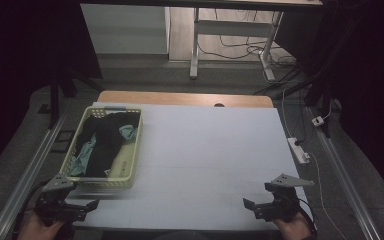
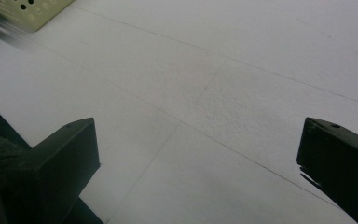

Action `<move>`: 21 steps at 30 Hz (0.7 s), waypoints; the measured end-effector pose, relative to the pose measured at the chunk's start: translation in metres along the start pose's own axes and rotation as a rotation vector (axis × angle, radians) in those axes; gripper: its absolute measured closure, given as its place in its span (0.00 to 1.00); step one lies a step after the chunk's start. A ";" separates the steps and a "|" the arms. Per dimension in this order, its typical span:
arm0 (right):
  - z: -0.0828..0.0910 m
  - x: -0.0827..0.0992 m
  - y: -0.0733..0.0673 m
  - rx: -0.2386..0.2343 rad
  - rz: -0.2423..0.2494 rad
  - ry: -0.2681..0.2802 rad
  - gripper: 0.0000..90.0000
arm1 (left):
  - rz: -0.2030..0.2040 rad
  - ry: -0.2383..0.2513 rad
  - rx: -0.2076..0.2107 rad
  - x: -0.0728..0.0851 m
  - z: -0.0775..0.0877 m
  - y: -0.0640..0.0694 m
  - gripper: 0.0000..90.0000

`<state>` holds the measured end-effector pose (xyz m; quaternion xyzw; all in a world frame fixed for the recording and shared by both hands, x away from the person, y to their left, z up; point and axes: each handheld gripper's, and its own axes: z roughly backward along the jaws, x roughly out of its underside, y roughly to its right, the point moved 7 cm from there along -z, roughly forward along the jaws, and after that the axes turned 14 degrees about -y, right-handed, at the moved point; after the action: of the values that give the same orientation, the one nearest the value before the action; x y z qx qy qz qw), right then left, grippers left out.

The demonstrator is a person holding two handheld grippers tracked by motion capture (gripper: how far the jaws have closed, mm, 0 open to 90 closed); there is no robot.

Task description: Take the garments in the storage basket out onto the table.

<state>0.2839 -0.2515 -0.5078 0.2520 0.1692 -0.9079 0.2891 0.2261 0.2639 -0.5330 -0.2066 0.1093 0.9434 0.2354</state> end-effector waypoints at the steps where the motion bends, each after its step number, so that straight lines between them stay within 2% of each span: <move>1: 0.000 0.000 0.000 0.000 0.000 0.000 0.00 | 0.000 0.000 0.000 0.000 0.000 0.000 0.02; 5: -0.001 0.000 -0.001 -0.016 0.009 -0.007 0.00 | -0.008 0.008 0.015 0.000 0.001 0.001 0.01; 15: -0.002 0.001 0.000 -0.006 -0.003 -0.021 0.00 | 0.023 0.007 0.081 0.000 0.001 -0.003 0.00; 21: -0.002 0.001 -0.001 -0.012 0.004 -0.027 0.00 | 0.038 -0.051 0.096 0.002 -0.003 -0.003 0.00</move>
<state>0.2835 -0.2500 -0.5102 0.2382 0.1703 -0.9096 0.2947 0.2269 0.2662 -0.5368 -0.1688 0.1523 0.9463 0.2298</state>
